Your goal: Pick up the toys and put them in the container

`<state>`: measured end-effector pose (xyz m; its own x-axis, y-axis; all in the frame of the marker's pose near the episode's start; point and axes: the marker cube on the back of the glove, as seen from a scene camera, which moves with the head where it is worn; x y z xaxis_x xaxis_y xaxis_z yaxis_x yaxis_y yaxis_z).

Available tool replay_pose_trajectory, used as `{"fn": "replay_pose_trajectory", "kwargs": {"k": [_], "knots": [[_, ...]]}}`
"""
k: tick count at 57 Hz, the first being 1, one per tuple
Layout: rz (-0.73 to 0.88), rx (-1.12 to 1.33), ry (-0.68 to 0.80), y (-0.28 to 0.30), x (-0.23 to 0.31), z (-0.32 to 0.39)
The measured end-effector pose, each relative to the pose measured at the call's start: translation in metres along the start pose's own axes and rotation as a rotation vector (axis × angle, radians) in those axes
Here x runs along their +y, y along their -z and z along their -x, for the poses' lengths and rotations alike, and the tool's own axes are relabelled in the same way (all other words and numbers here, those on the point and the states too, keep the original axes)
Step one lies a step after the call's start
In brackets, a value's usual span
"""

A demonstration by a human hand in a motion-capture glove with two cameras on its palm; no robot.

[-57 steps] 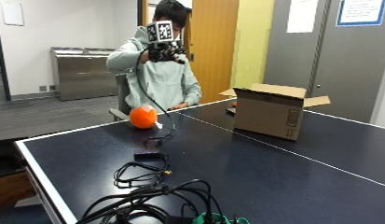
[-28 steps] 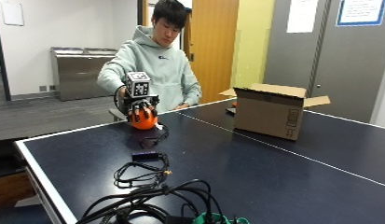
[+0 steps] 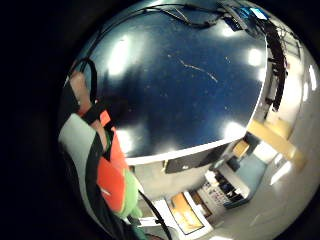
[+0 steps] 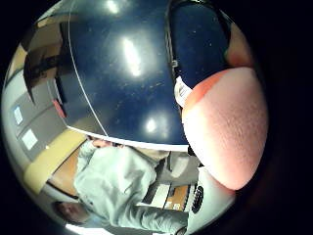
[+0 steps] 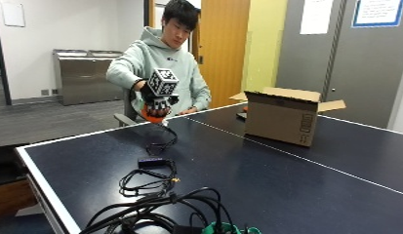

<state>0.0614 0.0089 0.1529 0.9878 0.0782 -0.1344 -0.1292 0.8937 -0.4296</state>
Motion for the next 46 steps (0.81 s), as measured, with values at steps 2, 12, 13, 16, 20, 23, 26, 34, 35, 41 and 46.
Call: {"fn": "replay_pose_trajectory", "kwargs": {"k": [2,12,13,16,20,23,26,34,35,41,46], "knots": [[0.002,-0.002,0.024,0.018,-0.004,0.003],[-0.104,0.056,0.16,0.061,0.059,0.083],[-0.121,0.071,0.178,0.065,0.068,0.094],[-0.166,0.092,0.222,0.088,0.078,0.117],[-0.226,0.096,0.266,0.121,0.085,0.149],[-0.284,0.105,0.298,0.143,0.091,0.177],[-0.34,0.105,0.336,0.166,0.093,0.203],[-0.491,0.099,0.41,0.216,0.084,0.269],[-0.515,0.1,0.435,0.22,0.084,0.28],[-0.635,0.02,0.48,0.249,0.068,0.339],[-0.702,-0.046,0.45,0.264,0.044,0.366]]}}
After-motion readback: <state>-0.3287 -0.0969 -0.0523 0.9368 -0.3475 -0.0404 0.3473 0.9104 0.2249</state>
